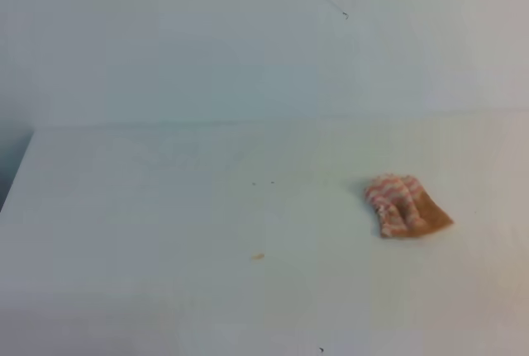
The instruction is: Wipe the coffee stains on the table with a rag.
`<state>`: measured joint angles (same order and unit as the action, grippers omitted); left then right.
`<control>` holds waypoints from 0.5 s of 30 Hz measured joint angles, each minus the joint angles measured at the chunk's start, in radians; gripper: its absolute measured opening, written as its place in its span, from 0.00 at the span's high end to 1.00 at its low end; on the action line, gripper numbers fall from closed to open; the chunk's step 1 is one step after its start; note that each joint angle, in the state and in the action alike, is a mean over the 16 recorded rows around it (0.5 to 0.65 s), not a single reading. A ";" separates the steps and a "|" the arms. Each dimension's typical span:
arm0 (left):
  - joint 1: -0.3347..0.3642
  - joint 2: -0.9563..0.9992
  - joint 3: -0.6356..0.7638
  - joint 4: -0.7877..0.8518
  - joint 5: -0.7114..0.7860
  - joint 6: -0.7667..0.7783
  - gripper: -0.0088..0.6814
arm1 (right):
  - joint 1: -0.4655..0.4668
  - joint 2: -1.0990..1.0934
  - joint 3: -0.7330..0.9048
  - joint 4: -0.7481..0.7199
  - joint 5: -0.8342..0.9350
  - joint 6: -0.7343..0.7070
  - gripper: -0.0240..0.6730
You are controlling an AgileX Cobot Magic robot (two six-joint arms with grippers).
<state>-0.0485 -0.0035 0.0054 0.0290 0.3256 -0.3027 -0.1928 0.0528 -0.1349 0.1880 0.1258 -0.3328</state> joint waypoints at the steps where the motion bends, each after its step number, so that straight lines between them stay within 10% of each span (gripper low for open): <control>1: 0.000 0.000 0.000 0.000 0.000 0.000 0.99 | 0.000 -0.017 0.029 0.002 0.015 0.000 0.97; 15: 0.000 0.003 -0.005 0.000 0.002 0.000 0.99 | -0.001 -0.079 0.165 -0.011 0.184 0.000 0.97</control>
<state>-0.0484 0.0000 0.0000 0.0290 0.3278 -0.3027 -0.1936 -0.0261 0.0300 0.1775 0.3101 -0.3327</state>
